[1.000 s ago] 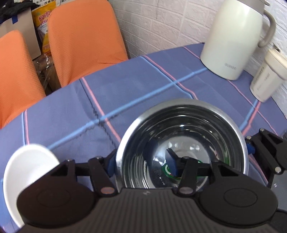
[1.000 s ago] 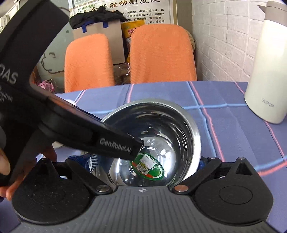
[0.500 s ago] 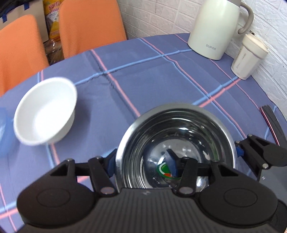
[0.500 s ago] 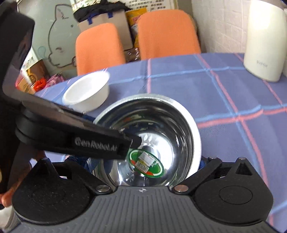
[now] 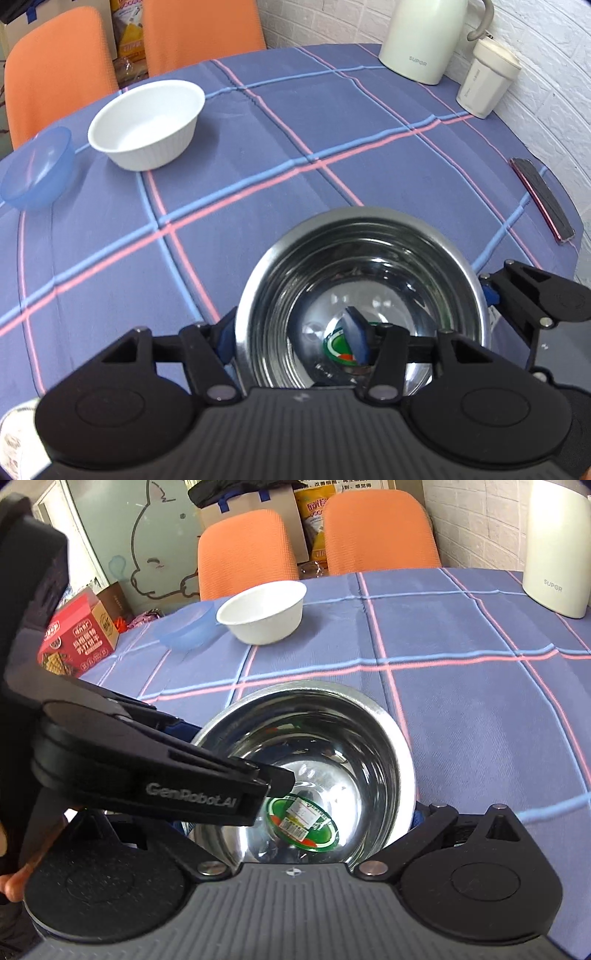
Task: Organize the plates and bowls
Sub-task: 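Lower the steel bowl onto the table and open the left gripper, then move the open left gripper to the white ceramic bowl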
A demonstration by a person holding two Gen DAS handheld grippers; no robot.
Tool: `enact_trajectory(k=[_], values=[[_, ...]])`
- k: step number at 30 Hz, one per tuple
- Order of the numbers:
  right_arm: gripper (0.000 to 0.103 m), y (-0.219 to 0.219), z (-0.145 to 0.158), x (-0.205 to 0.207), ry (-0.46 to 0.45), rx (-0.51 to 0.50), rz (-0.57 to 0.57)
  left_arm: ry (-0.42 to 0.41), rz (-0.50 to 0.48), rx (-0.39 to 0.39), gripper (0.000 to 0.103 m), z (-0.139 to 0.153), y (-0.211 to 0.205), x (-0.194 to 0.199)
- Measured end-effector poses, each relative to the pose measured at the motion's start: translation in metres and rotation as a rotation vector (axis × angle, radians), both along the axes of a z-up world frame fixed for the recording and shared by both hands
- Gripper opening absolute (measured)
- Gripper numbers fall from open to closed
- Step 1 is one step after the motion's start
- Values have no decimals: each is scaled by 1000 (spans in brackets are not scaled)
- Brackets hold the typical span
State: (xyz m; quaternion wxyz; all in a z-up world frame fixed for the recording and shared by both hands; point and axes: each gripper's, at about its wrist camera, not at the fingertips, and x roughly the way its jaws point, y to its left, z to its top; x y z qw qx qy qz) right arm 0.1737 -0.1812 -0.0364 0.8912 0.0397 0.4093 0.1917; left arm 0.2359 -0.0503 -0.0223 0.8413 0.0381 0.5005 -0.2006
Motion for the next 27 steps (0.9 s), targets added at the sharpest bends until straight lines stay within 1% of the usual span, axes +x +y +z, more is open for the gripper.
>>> enact_trajectory(k=[2, 4, 6, 8, 10, 12, 15, 18, 20, 24, 27], values=[[90, 0, -5, -2, 21, 5, 3, -5, 3, -6, 55, 0, 2, -5], [90, 1, -8, -8, 29, 1, 20, -12, -5, -21, 60, -1, 4, -9], [88, 1, -7, -13, 12, -20, 26, -29, -7, -38, 76, 0, 7, -12], [88, -6, 1, -17, -11, -16, 7, -75, 10, -38, 76, 6, 11, -16], [88, -15, 13, -22, -63, -32, -14, -128, 30, -43, 80, 17, 19, -20], [88, -22, 26, -25, -126, -64, -41, -173, 64, -67, 82, 30, 33, -22], [88, -30, 39, -23, -192, -87, -63, -216, 120, -87, 83, 45, 56, -18], [88, -33, 42, -10, -203, -73, -57, -243, 176, -83, 84, 54, 79, -10], [88, -30, 42, 1, -201, -82, -41, -251, 203, -74, 84, 56, 93, -3], [88, -15, 45, 23, -211, -137, 21, -299, 208, -43, 84, 67, 111, 15], [88, -5, 54, 43, -231, -177, 68, -342, 194, -32, 84, 81, 114, 42]])
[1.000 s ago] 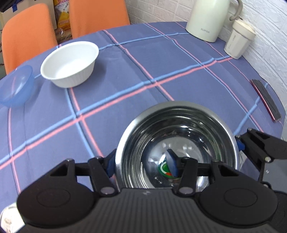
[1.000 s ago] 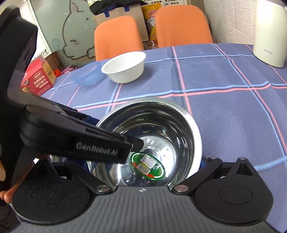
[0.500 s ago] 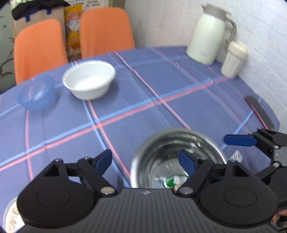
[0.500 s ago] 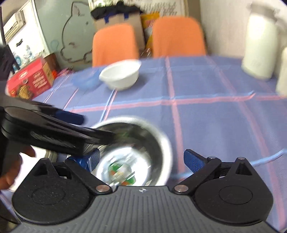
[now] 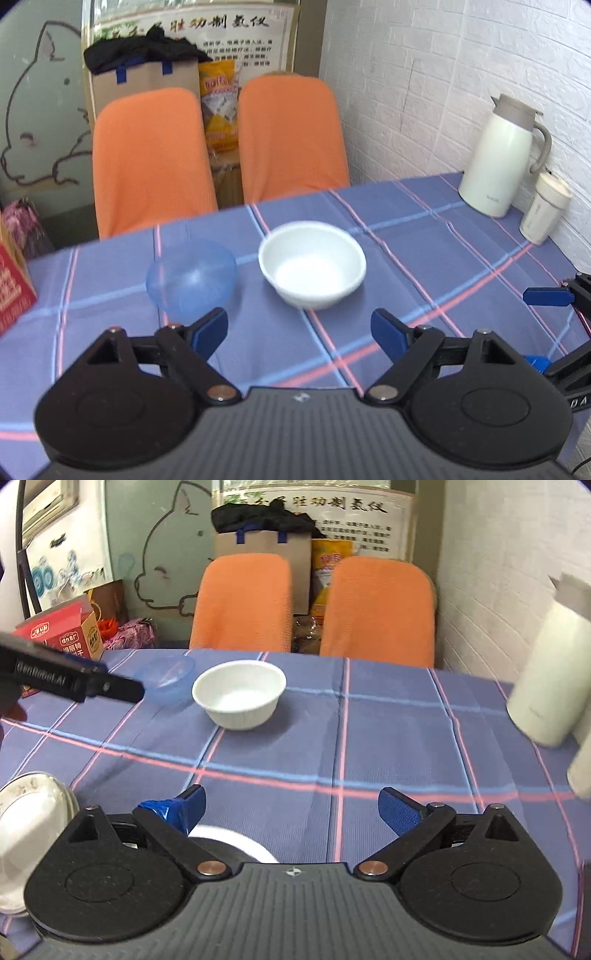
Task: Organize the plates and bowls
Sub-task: 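Move the open left gripper to the white ceramic bowl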
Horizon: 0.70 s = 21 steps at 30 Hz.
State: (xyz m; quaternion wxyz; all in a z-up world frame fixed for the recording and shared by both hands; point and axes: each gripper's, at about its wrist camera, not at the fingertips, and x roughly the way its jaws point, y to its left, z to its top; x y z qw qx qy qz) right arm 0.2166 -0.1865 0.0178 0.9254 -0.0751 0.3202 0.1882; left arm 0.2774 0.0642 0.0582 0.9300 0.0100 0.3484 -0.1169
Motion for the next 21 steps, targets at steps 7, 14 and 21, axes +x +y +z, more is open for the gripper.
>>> enact_trajectory(k=[7, 14, 21], values=[[88, 27, 1, 63, 32, -37, 69, 90, -65, -96, 84, -1, -4, 89], [88, 46, -29, 105, 125, -52, 120, 181, -47, -141, 84, -45, 3, 150], [88, 65, -46, 128, 160, -75, 149, 226, -33, -94, 84, -74, -6, 176]])
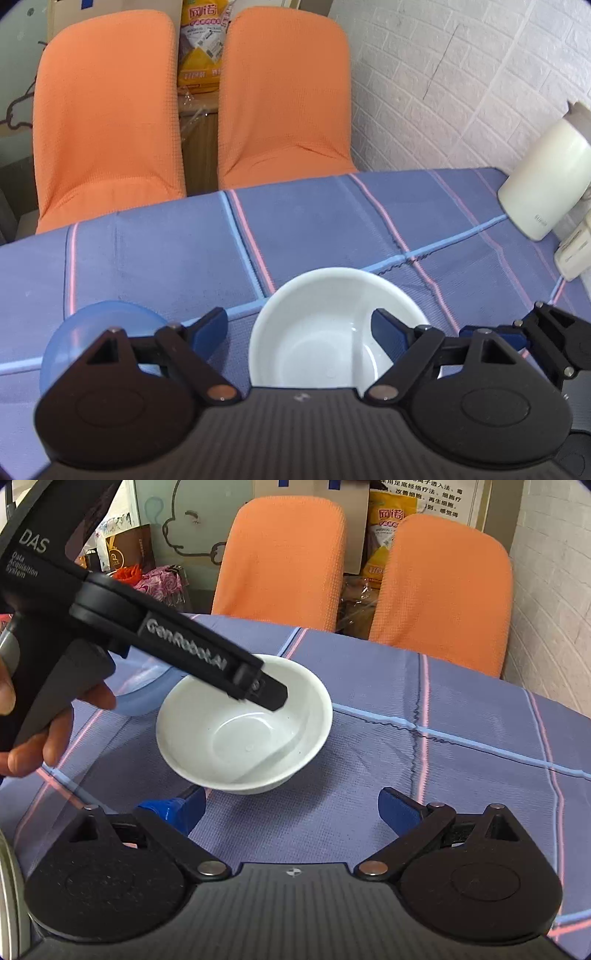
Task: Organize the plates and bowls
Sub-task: 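Move the open left gripper to the white ceramic bowl, then grasp the white bowl rim with the left gripper and lift it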
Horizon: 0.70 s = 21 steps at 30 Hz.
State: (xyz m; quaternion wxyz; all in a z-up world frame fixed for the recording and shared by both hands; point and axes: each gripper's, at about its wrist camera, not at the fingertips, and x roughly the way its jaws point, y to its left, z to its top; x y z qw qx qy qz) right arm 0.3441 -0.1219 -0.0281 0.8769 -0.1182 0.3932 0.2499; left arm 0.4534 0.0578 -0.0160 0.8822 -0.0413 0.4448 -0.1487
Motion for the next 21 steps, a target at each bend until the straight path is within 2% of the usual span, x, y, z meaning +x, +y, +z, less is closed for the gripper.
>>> enact_trajectory(k=[7, 8, 9, 11, 15, 17, 21], values=[[88, 10, -9, 1, -8, -20, 49, -28, -32, 32, 84, -6, -9, -1], [86, 11, -9, 1, -15, -24, 56, -25, -33, 32, 83, -7, -10, 0], [86, 12, -9, 1, -24, -25, 64, -18, -35, 28, 74, -9, -10, 1], [85, 13, -8, 1, -39, -35, 88, -1, -39, 24, 66, -12, -10, 1], [84, 23, -6, -4, -118, -95, 136, 25, -50, 7, 62, -16, -12, 0], [85, 23, -1, -5, -136, -75, 148, 32, -54, -6, 62, -16, -12, -4], [85, 21, 4, -10, -132, -29, 152, 15, -53, 23, 62, -14, -13, -13]])
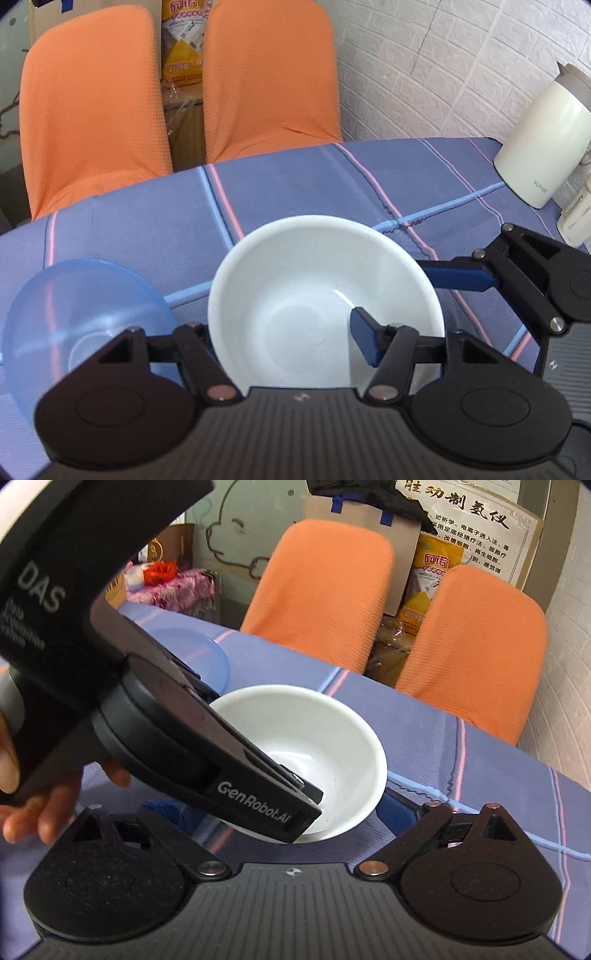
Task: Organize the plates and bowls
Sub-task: 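Grasp the white bowl rim with the left gripper and lift it, then lower the white bowl into the steel bowl and open the left gripper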
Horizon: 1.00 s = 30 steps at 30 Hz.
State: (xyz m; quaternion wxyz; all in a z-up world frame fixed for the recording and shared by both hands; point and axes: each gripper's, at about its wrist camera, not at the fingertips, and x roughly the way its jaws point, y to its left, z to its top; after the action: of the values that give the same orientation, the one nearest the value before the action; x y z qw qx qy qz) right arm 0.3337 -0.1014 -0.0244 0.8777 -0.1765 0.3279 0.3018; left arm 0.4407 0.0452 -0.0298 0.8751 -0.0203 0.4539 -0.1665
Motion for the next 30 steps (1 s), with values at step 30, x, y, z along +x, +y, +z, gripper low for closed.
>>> enact_trajectory(k=[30], values=[[87, -52, 34, -186, -46, -3, -64, -63, -134, -1, 64, 40, -83, -221]])
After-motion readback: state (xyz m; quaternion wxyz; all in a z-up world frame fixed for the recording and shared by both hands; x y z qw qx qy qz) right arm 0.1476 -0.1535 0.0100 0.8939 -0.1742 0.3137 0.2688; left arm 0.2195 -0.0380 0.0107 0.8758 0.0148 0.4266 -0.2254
